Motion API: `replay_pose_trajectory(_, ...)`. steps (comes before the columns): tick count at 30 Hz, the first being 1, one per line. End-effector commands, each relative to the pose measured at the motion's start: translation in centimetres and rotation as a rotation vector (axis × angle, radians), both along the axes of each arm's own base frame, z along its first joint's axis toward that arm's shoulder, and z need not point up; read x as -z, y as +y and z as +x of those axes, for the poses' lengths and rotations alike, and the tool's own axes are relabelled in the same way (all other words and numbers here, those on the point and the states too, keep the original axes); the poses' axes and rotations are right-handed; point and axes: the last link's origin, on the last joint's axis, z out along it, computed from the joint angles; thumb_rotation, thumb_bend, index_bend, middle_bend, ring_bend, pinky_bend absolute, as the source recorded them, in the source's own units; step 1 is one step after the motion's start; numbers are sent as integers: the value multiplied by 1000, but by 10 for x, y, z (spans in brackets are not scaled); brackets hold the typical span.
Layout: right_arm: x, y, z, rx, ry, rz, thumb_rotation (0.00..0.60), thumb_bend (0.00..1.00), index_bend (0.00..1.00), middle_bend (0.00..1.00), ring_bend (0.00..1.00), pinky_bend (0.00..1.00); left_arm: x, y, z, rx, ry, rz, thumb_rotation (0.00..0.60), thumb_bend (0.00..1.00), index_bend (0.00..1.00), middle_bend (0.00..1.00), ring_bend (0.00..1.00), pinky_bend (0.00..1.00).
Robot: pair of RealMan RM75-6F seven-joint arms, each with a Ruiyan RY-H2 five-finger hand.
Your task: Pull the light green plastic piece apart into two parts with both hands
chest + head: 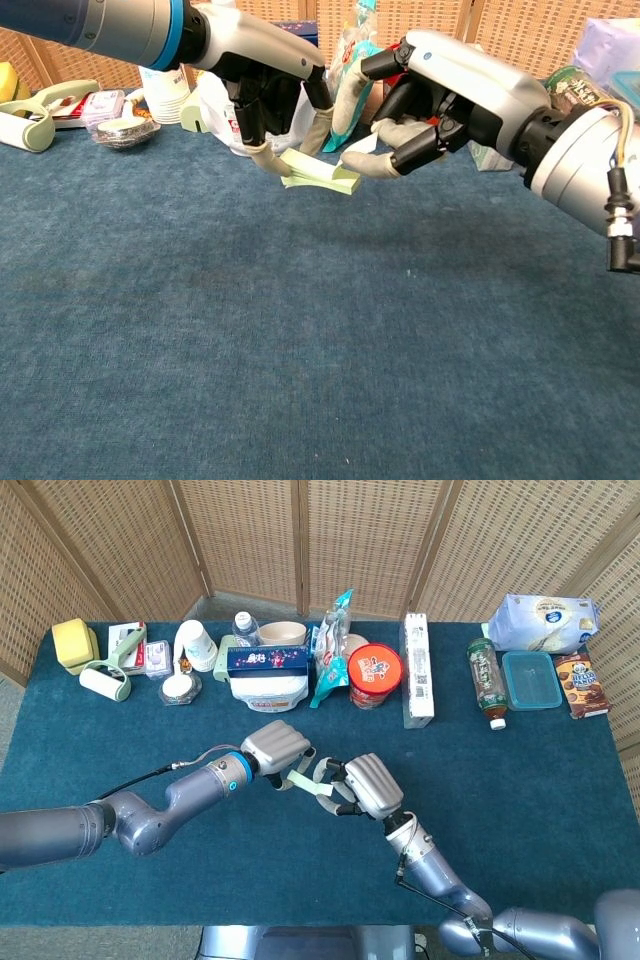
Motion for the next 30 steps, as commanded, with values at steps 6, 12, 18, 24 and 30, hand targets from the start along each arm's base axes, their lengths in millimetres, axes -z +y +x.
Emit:
replay_pose_trajectory(6,-2,0,-3,-1,7,-4,600,334,494,1000,963,831,-2,2,-3,11,14,11,600,346,598,1000,1000,1000)
replay_pose_trajectory(12,-6,-1,-5,5,10,-9,600,334,490,1000,962,830,-3,2,-5,8,16,6,600,345,598,1000,1000,1000)
replay_pose_trajectory(18,-6,-2,-8,14,19,-2,600,333,467,1000,957,827,-6,3,-9,1,8,13,600,346,598,1000,1000,1000)
replay_pose_trajectory(24,-9,-2,-12,27,10,2,600,334,437,1000,950,821,-8,4,-14,-2,17,17,600,345,598,1000,1000,1000)
replay_pose_trajectory(30,-12,-3,-13,32,6,6,600,333,418,1000,945,810,-8,5,-17,-6,22,22,600,346,598,1000,1000,1000)
